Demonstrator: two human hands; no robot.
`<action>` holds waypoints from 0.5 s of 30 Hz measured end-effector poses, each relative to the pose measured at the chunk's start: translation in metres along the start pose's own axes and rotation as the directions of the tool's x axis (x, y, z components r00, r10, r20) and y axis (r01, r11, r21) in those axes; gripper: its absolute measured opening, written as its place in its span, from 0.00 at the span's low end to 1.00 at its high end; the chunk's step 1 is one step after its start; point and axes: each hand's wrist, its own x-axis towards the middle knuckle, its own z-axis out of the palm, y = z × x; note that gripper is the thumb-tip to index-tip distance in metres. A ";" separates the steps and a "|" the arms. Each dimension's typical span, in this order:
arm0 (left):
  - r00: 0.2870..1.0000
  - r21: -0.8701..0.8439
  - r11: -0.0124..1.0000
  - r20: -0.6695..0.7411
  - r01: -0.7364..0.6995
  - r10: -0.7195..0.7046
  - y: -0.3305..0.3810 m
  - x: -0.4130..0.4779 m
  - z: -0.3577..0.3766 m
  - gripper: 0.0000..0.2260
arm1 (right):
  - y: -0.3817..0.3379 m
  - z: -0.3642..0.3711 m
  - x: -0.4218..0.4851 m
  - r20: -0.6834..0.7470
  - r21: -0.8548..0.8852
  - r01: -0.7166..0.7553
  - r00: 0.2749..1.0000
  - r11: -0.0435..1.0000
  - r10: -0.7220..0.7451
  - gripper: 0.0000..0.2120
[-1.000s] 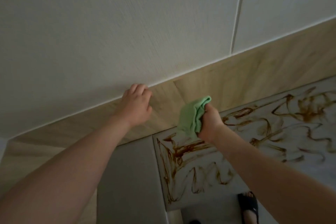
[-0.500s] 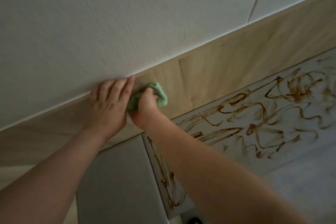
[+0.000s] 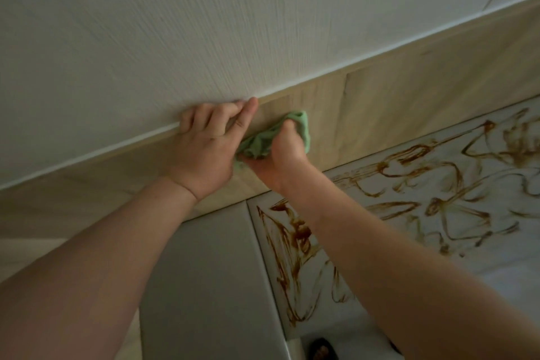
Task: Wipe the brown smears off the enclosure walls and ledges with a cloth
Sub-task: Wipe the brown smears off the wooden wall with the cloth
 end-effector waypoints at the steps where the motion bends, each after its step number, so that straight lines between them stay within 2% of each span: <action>1: 1.000 0.009 1.000 0.011 -0.008 0.008 0.000 -0.002 -0.001 0.38 | 0.011 -0.004 0.005 0.036 0.017 -0.074 0.997 0.997 0.073 0.23; 3: 1.000 0.041 0.999 0.006 -0.006 0.006 0.000 -0.004 0.001 0.38 | 0.003 -0.021 0.016 0.020 0.053 -0.095 0.995 0.994 0.094 0.24; 5: 1.000 0.071 0.997 0.005 0.026 -0.026 0.004 -0.008 0.008 0.38 | -0.026 -0.050 0.032 -0.099 0.084 0.022 0.995 0.996 -0.013 0.24; 8: 0.994 0.138 0.985 -0.048 0.103 -0.097 0.011 -0.016 0.027 0.36 | -0.069 -0.089 0.060 -0.319 -0.009 0.230 0.922 0.973 -0.220 0.30; 10: 0.985 0.174 0.974 -0.122 0.146 -0.125 0.015 -0.016 0.038 0.34 | -0.072 -0.097 0.077 -0.399 -0.090 0.277 0.870 0.957 -0.290 0.38; 12: 0.973 0.197 0.965 -0.189 0.173 -0.135 0.017 -0.015 0.049 0.32 | -0.047 -0.100 0.099 -0.425 -0.062 0.236 0.873 0.970 -0.240 0.40; 13: 0.964 0.209 0.961 -0.233 0.182 -0.132 0.018 -0.015 0.052 0.31 | -0.026 -0.097 0.107 -0.376 0.016 0.190 0.911 0.982 -0.170 0.38; 15: 0.949 0.225 0.955 -0.290 0.191 -0.122 0.019 -0.016 0.056 0.31 | 0.020 -0.087 0.112 -0.211 0.190 0.007 0.977 0.982 0.034 0.34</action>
